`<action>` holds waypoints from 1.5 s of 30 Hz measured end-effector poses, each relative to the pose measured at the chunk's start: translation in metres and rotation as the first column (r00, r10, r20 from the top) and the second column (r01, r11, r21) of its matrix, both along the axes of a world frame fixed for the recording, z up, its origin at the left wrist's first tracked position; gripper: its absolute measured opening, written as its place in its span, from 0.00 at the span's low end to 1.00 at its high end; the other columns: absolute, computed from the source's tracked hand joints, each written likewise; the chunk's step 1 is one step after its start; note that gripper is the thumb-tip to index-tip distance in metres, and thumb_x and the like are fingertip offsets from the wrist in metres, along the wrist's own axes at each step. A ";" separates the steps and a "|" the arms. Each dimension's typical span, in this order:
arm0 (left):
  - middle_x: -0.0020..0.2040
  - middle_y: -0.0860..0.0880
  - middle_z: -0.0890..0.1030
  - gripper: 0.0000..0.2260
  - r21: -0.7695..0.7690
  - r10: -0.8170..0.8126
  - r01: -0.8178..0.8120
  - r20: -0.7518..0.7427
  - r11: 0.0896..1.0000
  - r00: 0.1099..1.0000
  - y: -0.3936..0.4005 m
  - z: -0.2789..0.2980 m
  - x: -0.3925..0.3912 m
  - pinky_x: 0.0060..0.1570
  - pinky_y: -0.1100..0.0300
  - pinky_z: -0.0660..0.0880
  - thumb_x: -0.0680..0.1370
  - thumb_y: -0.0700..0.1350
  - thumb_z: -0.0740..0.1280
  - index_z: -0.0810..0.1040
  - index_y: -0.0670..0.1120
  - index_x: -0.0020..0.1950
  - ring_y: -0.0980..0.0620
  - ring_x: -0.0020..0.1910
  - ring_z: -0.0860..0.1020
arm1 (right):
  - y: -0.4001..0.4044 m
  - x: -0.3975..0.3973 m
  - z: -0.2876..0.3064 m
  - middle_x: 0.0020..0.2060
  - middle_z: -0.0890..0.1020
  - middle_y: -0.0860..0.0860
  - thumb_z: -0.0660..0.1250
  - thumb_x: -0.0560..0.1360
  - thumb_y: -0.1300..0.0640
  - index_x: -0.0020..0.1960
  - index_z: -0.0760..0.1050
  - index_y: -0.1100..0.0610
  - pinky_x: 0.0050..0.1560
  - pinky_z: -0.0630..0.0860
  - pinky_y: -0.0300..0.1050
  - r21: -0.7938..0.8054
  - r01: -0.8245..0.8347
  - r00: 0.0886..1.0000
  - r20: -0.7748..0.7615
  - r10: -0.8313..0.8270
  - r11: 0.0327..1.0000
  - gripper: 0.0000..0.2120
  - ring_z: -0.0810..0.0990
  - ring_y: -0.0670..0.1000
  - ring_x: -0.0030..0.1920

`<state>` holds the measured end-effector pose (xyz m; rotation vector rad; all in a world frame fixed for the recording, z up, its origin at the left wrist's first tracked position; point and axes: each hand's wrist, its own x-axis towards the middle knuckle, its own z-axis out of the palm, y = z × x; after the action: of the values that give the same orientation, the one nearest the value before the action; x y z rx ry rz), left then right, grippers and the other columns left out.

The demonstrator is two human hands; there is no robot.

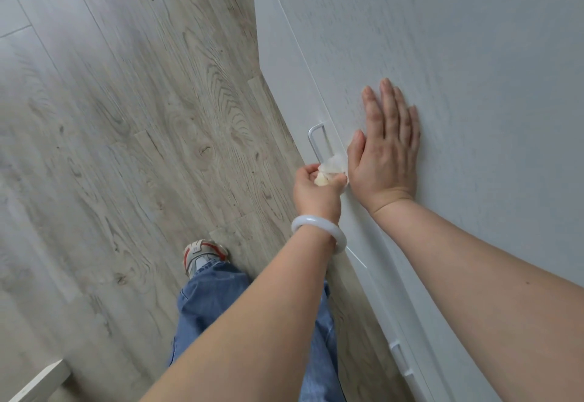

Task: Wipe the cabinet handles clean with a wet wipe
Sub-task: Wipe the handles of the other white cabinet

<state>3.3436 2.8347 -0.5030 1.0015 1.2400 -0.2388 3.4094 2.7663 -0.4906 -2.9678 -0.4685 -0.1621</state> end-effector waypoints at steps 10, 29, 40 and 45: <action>0.45 0.45 0.80 0.09 0.173 -0.656 0.674 -0.154 0.718 0.739 0.050 0.000 0.034 0.27 0.62 0.69 0.71 0.39 0.68 0.74 0.41 0.51 0.49 0.35 0.77 | 0.000 0.000 0.000 0.76 0.61 0.56 0.56 0.75 0.55 0.76 0.62 0.57 0.76 0.53 0.55 0.007 -0.006 1.000 0.002 0.006 1.000 0.28 0.59 0.55 0.76; 0.37 0.51 0.79 0.18 0.090 -0.245 0.245 -0.011 0.965 0.969 0.079 0.005 0.050 0.26 0.66 0.74 0.70 0.41 0.78 0.75 0.42 0.55 0.56 0.25 0.76 | 0.000 -0.001 0.001 0.76 0.61 0.56 0.56 0.76 0.55 0.76 0.61 0.57 0.76 0.53 0.56 0.014 -0.014 1.000 -0.019 0.014 1.000 0.28 0.58 0.55 0.76; 0.31 0.51 0.78 0.04 0.033 -0.377 0.382 -0.095 0.924 0.921 0.050 0.007 -0.001 0.24 0.65 0.70 0.77 0.36 0.69 0.76 0.44 0.45 0.56 0.24 0.75 | -0.001 -0.001 0.001 0.76 0.62 0.56 0.56 0.76 0.55 0.76 0.62 0.57 0.75 0.54 0.56 0.014 -0.013 1.000 -0.009 0.014 1.000 0.28 0.59 0.55 0.76; 0.33 0.51 0.80 0.08 0.042 -0.174 0.172 0.058 0.984 0.983 0.092 0.015 0.049 0.28 0.66 0.75 0.74 0.33 0.72 0.76 0.44 0.45 0.53 0.31 0.78 | 0.000 -0.001 0.001 0.76 0.61 0.56 0.56 0.76 0.55 0.76 0.62 0.57 0.75 0.54 0.56 0.021 -0.014 1.000 -0.008 0.014 1.000 0.28 0.59 0.55 0.76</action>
<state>3.3921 2.9271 -0.4877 1.1424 1.1056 -0.3191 3.4088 2.7663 -0.4893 -2.9429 -0.4839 -0.1528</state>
